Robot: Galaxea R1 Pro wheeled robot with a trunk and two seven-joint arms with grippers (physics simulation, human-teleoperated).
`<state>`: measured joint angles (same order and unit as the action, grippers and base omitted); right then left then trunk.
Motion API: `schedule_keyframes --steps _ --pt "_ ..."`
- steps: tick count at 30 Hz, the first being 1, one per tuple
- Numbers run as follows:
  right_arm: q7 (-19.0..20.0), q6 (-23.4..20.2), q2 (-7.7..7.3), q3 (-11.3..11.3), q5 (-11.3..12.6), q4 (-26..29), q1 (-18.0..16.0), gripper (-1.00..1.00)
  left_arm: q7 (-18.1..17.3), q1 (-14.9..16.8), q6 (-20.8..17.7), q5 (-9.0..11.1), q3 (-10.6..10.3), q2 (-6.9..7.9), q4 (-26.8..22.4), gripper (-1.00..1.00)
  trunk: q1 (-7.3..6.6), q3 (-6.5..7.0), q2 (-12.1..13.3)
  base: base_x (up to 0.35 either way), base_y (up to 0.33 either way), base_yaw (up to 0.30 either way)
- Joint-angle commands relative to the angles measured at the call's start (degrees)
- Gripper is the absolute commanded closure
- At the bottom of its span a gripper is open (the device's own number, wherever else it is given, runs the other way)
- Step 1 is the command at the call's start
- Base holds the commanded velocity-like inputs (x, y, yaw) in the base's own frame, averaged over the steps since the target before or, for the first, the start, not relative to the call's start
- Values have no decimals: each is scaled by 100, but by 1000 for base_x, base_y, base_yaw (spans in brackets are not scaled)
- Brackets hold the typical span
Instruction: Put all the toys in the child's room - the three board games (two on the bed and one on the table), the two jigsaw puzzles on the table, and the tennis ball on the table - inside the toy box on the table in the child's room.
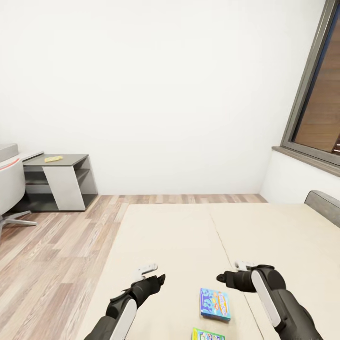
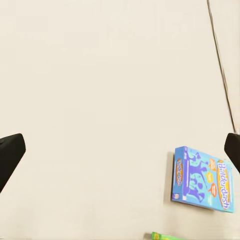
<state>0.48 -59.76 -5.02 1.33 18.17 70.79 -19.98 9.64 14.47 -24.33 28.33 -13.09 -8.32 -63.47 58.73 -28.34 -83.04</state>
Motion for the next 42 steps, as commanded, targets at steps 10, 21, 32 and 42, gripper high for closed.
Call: schedule_keyframes --steps 10,21,32,42 --pt "3 -24 -88 245 261 -149 -61 -100 65 11 -29 422 -17 45 -22 -100 0 -6 -4 0 0 0" --pt "-11 -24 -84 382 464 -102 -21 -100 56 27 -110 496 33 66 -3 -100 0 -13 -4 0 0 0" --pt "-12 -24 -94 401 491 -128 -23 -100 32 29 -168 633 165 74 1 -100 0 -89 -4 0 0 0" --pt "-20 -24 -103 410 492 -165 -60 -100 34 30 -169 654 181 76 1 -100 0 -180 -4 0 0 0"
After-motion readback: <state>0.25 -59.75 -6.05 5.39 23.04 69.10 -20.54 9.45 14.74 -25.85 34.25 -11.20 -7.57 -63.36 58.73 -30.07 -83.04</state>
